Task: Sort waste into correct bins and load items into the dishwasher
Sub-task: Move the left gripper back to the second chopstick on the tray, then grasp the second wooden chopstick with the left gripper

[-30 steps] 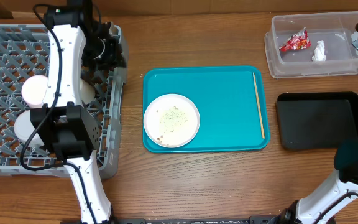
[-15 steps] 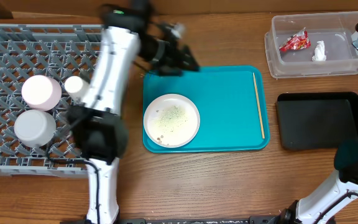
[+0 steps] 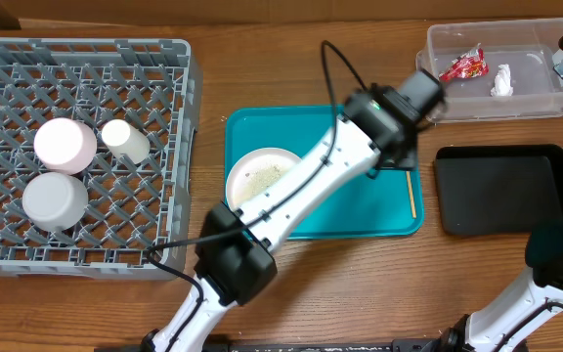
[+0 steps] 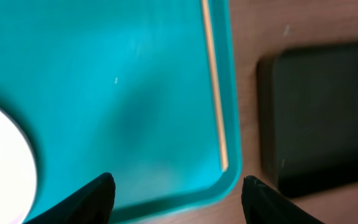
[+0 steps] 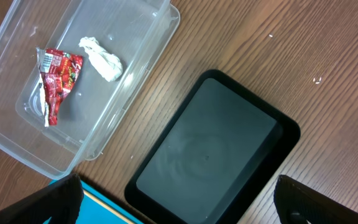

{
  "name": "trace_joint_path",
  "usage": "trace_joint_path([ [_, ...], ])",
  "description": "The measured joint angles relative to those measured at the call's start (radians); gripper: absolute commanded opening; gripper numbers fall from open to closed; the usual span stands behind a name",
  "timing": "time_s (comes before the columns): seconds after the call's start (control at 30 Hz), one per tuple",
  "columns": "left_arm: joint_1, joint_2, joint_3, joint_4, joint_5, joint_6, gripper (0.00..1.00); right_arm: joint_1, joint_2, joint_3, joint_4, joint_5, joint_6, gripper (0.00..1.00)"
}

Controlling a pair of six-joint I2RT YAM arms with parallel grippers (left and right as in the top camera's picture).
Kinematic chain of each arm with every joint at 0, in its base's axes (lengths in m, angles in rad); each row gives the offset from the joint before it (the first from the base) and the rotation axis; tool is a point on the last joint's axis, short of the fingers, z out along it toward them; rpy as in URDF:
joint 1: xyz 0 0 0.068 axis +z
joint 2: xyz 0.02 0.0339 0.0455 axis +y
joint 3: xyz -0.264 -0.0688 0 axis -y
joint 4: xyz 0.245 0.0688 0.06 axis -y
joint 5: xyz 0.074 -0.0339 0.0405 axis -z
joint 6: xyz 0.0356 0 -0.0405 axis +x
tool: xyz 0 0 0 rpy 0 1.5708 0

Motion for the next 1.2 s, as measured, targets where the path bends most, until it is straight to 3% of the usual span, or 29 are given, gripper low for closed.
trace_joint_path([
  [0.2,-0.08,0.005,0.0,0.119,-0.177,-0.149,0.61,0.0,0.0,0.0,-0.001,-0.001,0.0,1.0],
  [0.4,-0.109,0.086,0.005,0.212,-0.264,-0.2,0.6,0.0,0.0,0.0,0.0,-0.001,0.0,1.0],
  [0.73,-0.121,0.262,0.005,0.293,-0.395,-0.206,0.58,0.0,0.0,0.0,-0.001,0.0,0.0,1.0],
  [1.2,-0.129,0.324,0.005,0.398,-0.417,-0.153,0.54,0.0,0.0,0.0,0.0,0.0,0.001,1.0],
])
